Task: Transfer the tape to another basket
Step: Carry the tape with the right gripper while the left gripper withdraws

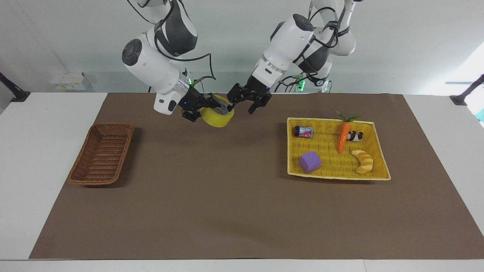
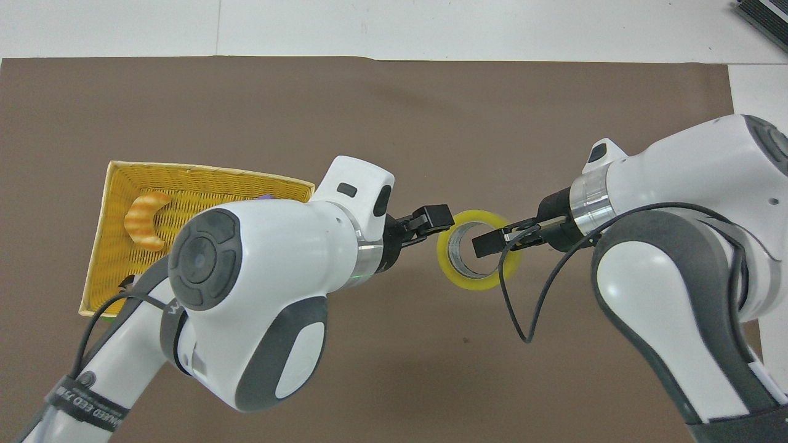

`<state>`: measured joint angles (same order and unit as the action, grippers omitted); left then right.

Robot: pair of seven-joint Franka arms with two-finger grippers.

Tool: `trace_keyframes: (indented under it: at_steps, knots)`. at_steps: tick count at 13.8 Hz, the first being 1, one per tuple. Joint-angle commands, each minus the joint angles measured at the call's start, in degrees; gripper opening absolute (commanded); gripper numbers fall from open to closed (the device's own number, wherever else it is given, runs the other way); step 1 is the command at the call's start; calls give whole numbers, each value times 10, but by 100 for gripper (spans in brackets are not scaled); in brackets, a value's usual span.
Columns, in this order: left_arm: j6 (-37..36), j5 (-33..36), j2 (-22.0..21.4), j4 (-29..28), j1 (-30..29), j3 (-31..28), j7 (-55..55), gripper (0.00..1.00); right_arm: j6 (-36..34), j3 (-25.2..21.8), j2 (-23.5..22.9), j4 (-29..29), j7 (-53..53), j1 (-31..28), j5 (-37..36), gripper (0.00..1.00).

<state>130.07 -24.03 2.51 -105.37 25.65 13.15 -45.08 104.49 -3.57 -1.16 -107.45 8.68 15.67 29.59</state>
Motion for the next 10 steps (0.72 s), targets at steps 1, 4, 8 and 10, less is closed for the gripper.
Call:
trace_keyframes:
  at_steps: [1, 4, 8, 10]
  knots:
    - [-48, -9, -21, -15, -36, -1, 3, 100, -35, 1, 12, 7, 18, -51, 8, 0]
    - [-96, 20, -19, -13, -95, -1, 91, 100, -89, -1, 12, 20, 49, -148, 16, 0]
    - [-139, 80, -19, -8, -182, -2, 173, 100, -98, -4, 13, 19, 86, -237, -18, 0]
    - [-165, 115, -21, 0, -221, -2, 227, 100, -90, -4, 5, 19, 111, -279, -62, 0]
